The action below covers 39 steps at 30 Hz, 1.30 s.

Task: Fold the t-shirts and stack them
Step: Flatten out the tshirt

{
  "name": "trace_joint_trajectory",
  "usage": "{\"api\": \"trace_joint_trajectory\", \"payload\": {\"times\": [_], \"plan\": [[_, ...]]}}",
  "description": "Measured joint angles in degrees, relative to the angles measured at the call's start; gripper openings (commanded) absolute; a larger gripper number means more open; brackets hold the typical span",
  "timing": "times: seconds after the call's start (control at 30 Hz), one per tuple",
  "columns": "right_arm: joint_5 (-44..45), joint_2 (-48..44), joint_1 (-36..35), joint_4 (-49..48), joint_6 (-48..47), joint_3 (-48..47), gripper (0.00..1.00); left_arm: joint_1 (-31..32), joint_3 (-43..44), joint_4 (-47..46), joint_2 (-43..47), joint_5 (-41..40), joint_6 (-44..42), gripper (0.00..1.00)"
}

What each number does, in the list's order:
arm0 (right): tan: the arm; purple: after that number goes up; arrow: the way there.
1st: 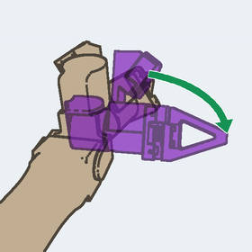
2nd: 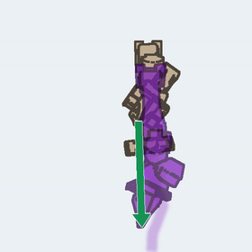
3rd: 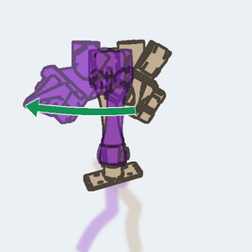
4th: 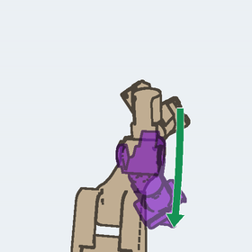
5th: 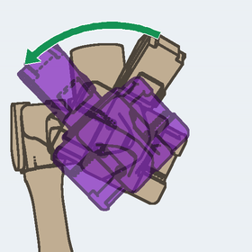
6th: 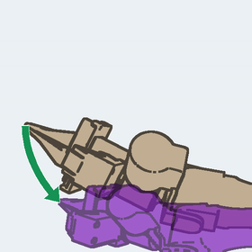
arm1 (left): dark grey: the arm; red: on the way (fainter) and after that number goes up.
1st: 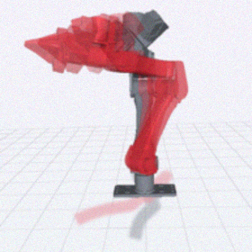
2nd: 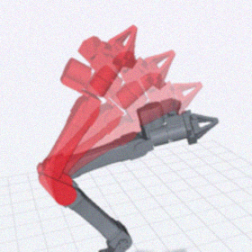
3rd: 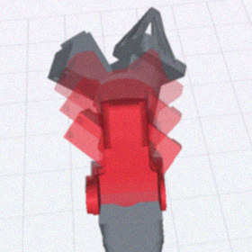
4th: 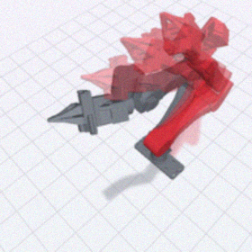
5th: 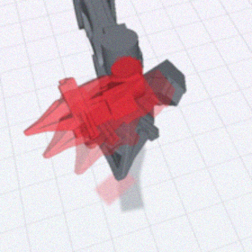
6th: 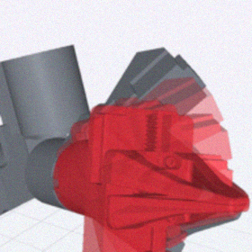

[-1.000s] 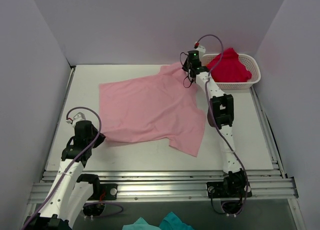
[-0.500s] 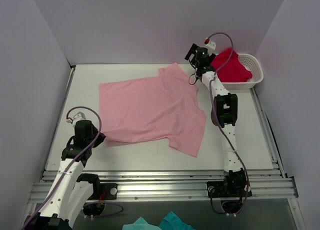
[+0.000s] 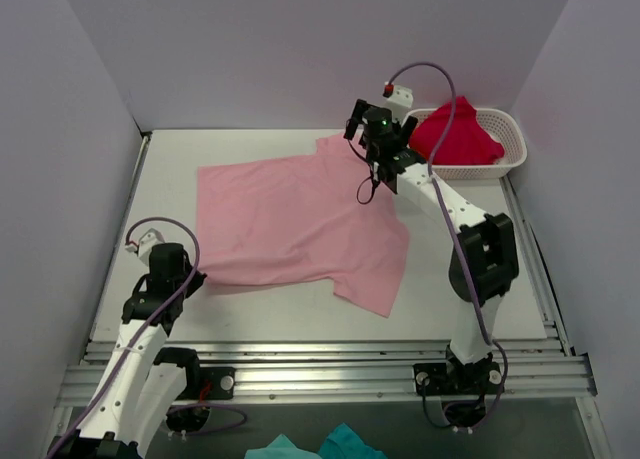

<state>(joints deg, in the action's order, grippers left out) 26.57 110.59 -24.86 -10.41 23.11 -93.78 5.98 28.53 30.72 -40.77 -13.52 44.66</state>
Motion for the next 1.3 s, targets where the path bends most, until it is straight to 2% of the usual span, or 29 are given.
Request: {"api": "trace_joint_trajectory", "payload": {"times": [0.07, 0.1, 0.13, 0.2, 0.23, 0.43, 0.6, 0.7, 0.73, 0.8, 0.83, 0.9, 0.97, 1.07, 1.1, 1.13, 1.2, 1.23, 1.3], "plan": [[-0.09, -5.60, 0.13, 0.26, 1.55, 4.61, 1.00, -0.20, 0.02, 1.51, 0.96, -1.90, 1.70, 0.02], [-0.07, -8.11, 0.63, 0.28, 2.34, 6.99, 1.00, -0.37, 0.02, 2.32, 1.55, -2.84, 2.58, 0.13], [0.22, -10.27, 1.27, 0.90, 2.91, 9.14, 1.00, -0.61, 0.02, 3.13, 2.27, -3.76, 3.21, 0.28], [1.31, -13.22, 2.01, 3.32, 4.68, 12.41, 1.00, -1.16, 0.02, 4.15, 3.89, -5.49, 3.93, 0.67], [2.12, -14.29, 2.29, 4.90, 5.60, 13.70, 1.00, -1.40, 0.09, 4.37, 4.42, -6.05, 4.02, 0.94], [4.48, -23.85, 0.90, 17.57, 10.38, 24.13, 1.00, -1.86, 4.07, 5.42, 3.37, -6.73, 3.65, 0.94], [3.17, -46.16, -4.44, 22.67, 12.31, 37.51, 0.98, -1.81, 9.53, 5.49, 6.08, -5.01, 0.87, 0.94], [2.99, -57.18, -9.77, 24.57, 12.92, 41.20, 0.96, -1.03, 10.14, 3.78, 8.83, -1.92, -0.83, 0.94], [4.09, -59.25, -12.35, 25.88, 13.42, 41.29, 0.90, -0.31, 10.05, 2.89, 9.44, -0.79, -1.46, 0.94], [5.90, -59.67, -15.30, 27.61, 14.32, 41.29, 0.90, 1.86, 9.38, -0.57, 9.29, 0.96, -2.75, 0.94], [6.69, -59.06, -16.31, 28.06, 14.45, 41.46, 1.00, 3.10, 8.96, -2.32, 8.55, 1.88, -3.34, 0.94], [6.86, -58.01, -16.74, 26.82, 15.17, 43.17, 1.00, 6.25, 7.80, -7.93, 4.52, 4.61, -4.33, 0.94], [2.21, -57.13, -14.40, 24.44, 15.80, 46.40, 1.00, 8.09, 6.95, -15.32, -2.14, 10.14, -4.81, 0.94], [-6.43, -54.51, -9.64, 20.17, 15.74, 48.94, 1.00, 9.33, 5.11, -32.20, -14.97, 20.90, -2.80, 0.94], [-7.58, -53.00, -9.81, 18.80, 15.43, 49.05, 1.00, 9.51, 4.63, -37.66, -19.56, 24.22, -1.62, 0.95], [-7.50, -51.89, -11.10, 17.77, 14.99, 48.96, 1.00, 9.86, 4.39, -41.13, -23.28, 26.75, -0.83, 1.00], [-4.59, -49.46, -14.80, 17.49, 14.27, 47.89, 1.00, 12.28, 5.35, -42.21, -27.85, 26.64, -0.72, 1.00], [-3.61, -47.95, -16.11, 18.43, 14.10, 46.56, 1.00, 14.91, 7.54, -38.56, -28.87, 23.71, -1.95, 1.00], [-1.60, -44.09, -17.40, 19.80, 13.99, 42.93, 1.00, 24.06, 15.89, -27.80, -29.92, 12.35, -4.96, 1.00]]}}
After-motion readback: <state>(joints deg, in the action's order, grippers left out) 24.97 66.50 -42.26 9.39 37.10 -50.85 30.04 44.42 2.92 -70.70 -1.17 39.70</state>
